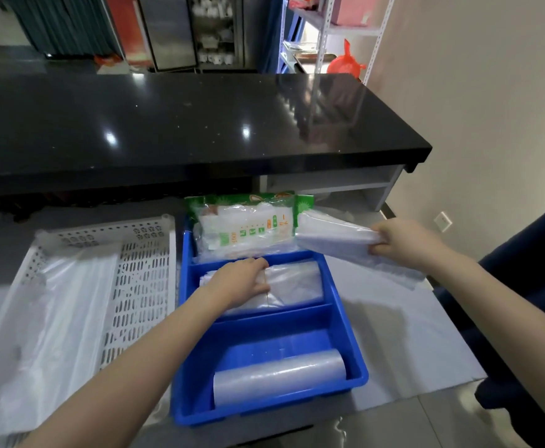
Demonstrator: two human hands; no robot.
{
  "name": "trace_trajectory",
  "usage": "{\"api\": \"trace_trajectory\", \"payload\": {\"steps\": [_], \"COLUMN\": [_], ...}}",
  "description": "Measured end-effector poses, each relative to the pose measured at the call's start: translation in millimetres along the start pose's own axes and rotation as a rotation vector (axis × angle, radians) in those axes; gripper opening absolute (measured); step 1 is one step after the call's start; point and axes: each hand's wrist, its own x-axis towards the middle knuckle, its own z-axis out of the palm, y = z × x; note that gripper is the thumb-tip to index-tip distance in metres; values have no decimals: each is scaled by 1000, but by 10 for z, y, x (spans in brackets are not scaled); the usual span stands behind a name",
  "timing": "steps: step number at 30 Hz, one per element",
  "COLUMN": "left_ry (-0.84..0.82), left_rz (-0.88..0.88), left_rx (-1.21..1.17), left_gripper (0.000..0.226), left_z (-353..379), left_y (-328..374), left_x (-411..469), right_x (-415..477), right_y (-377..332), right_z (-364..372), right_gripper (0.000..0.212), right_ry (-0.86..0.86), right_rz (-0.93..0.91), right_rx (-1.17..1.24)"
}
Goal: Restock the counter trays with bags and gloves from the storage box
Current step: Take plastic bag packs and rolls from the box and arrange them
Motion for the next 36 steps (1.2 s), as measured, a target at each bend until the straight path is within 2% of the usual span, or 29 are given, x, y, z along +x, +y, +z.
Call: {"api": "trace_trajectory", "payload": {"steps": [3, 6, 8, 11, 16, 18, 21, 23, 24, 26, 28, 30, 32, 33, 36], "left_ry": [155, 312, 242, 73, 68, 211, 642, 892, 954, 901, 675, 449, 322, 298, 312], "left_rz": [53, -14, -54, -52, -51, -59, -90, -104, -97, -41, 24, 12, -48, -83, -162], "left_rx": [52, -27, -1, 54, 27, -100, -473, -657, -668, -556, -398, -302, -241, -225, -205], "left_gripper": [60, 50, 44, 49, 48, 40, 17, 12, 13, 30, 47, 47, 37, 32, 27], "left_z": [40, 50, 50, 59, 0, -49, -192, -327, -384, -448, -428, -345, -238, -198, -121], "left_y": [-41, -132, -187, -209, -218, -232, -231, -237, -248, -260, -258, -258, -277, -289, -294], "left_x": [-190, -376, -450, -462, -453, -528, -696, -802, -847, -906, -913, -873, -816, -791, -700], "right_x": [74, 133, 152, 161, 143, 139, 141, 150, 156, 177, 218, 255, 279, 282, 262], "right_y": [-148, -298, -390, -515, -617, -658, -783, -918, -999, -1175, -1320, -1399, -1408, -1393, -1298], "right_z": [-64, -112, -114, -78, -5, 1, 27, 86, 131, 253, 393, 521, 642, 696, 809], "right_gripper": [40, 38, 37, 38, 37, 31, 16, 17, 22, 31, 30, 27, 20, 23, 65], "right_ry": [9, -7, -17, -20, -10, -16, -59, -106, -131, -179, -228, -301, -376, -384, -282], "right_rz": [-50, -91, -115, -159, -197, -212, -252, -296, -326, -390, -425, -432, -406, -382, -340], "right_rx": [39, 48, 47, 14, 6, 31, 46, 22, 2, -43, -76, -69, -13, 32, 131]}}
